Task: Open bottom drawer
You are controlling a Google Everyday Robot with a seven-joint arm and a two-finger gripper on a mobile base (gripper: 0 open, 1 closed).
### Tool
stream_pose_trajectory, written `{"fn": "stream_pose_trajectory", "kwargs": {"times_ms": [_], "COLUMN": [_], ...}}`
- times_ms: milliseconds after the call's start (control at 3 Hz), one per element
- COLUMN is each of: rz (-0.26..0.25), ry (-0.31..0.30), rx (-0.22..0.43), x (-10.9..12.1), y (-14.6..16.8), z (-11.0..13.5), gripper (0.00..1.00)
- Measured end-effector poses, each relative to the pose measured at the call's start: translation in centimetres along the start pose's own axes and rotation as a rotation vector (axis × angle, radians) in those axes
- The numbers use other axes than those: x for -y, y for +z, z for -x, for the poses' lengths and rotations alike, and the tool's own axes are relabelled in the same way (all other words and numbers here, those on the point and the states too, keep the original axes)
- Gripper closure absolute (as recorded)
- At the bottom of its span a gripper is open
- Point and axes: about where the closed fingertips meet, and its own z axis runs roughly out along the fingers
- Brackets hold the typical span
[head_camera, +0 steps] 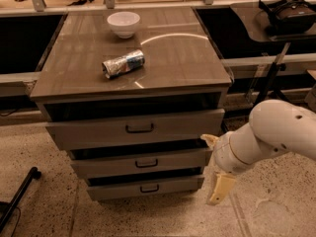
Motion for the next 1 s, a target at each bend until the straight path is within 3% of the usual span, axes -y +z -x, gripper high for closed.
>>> {"fn": "stream_pose_trajectory", "kwargs": {"times_ms": [667, 1000], "rz": [0.037, 0.072], "ry": [-0.026, -0.046], "rx": [-0.018, 0.045], "x": [0.2, -0.4], "y": [7.9, 13.0], "z": [-5.9, -8.4], "gripper": [0.00, 0.00]}}
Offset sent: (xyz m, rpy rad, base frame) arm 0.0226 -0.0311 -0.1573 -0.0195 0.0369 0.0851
